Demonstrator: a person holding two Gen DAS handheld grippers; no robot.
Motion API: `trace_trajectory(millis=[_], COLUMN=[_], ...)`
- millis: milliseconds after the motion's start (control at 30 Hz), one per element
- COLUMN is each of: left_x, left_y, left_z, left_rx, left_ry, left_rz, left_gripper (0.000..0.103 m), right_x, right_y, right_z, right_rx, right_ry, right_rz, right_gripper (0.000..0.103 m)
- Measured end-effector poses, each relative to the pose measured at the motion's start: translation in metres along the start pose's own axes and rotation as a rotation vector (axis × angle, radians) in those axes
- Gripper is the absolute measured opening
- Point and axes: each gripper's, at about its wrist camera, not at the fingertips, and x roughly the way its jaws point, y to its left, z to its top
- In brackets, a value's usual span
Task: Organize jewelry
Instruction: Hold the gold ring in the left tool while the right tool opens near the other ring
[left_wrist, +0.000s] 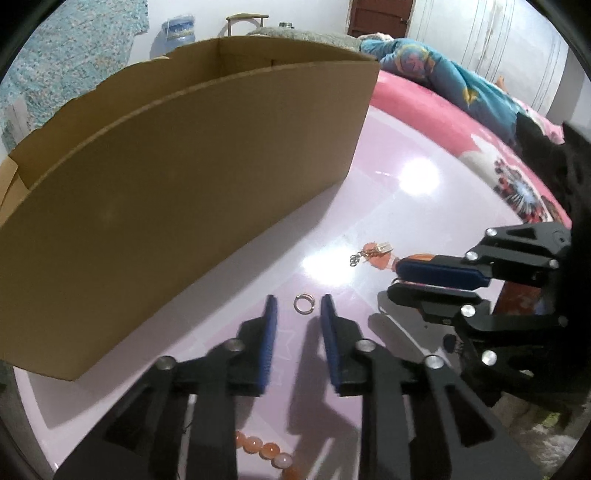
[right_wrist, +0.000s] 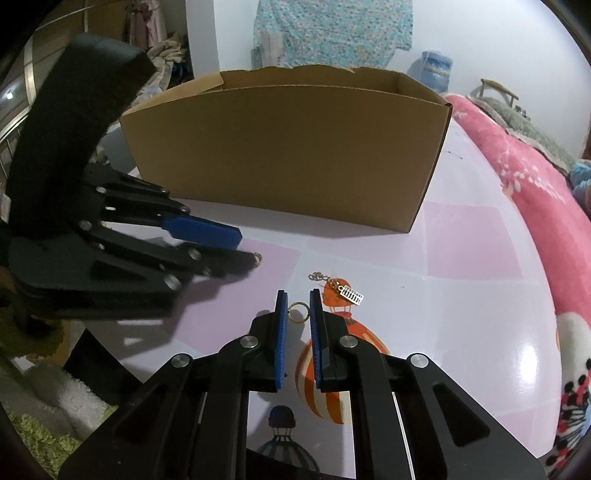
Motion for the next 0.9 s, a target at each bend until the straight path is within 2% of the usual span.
trace_trajectory(millis=[267,333,433,567,900], left_x=[0.008,0.008,0.008,0.009,0.008], left_y=[-0.007,-0.009,-0.01,-0.012,-0.013], left_z=[0.003,0.002,0.003,0.005,0.004], left_rx=[0.083,0.114,0.143,0.174,0.178], left_ry=[-0.008,-0.007,0.001,0.008,-0.004], left_rz=[0.012,0.026,0.023,0.027,0.035], left_gripper=[0.024,0.022,0.013,0.011,0.01], right_x=[-0.003,-0.004,-0.003,-0.003,-0.008], right_y=[-0.003,-0.003,-0.004,-0.005,-0.002], right_z=[-0.002,-0.002,-0.002,-0.001,-0.002], right_rx=[0.009,0.014,0.019,0.02,0.018], right_ry=[-0.004,-0.005,-0.007,-0.009,-0.015], right_rz=[0.006,0.008,0.012,0.012,0.003], right_gripper=[0.01,0.01,0.01,0.01,0.01])
